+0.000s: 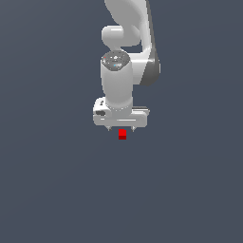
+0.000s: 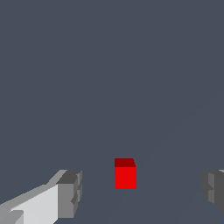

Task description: Pick up the red cube and move it to a goal position.

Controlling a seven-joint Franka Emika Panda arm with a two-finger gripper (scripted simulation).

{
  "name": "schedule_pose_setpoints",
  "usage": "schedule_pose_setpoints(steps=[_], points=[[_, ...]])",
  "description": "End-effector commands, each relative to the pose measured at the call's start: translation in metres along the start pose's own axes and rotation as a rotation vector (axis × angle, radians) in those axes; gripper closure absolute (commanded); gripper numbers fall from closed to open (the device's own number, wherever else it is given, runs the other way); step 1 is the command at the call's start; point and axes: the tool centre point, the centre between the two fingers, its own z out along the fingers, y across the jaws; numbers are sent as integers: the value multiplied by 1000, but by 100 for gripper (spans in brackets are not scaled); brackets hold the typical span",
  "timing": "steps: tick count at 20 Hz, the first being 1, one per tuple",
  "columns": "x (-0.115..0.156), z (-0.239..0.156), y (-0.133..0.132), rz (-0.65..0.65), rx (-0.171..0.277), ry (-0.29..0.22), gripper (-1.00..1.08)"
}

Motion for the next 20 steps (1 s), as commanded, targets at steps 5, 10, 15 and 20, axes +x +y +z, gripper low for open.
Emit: schedule_pose_setpoints(steps=[5, 10, 15, 20], points=[[-2, 4, 0, -1, -1, 0, -92], [-11, 21, 0, -5, -6, -1, -92], [-26, 50, 1, -13, -14, -3, -92], [-46, 91, 2, -23, -26, -6, -92]])
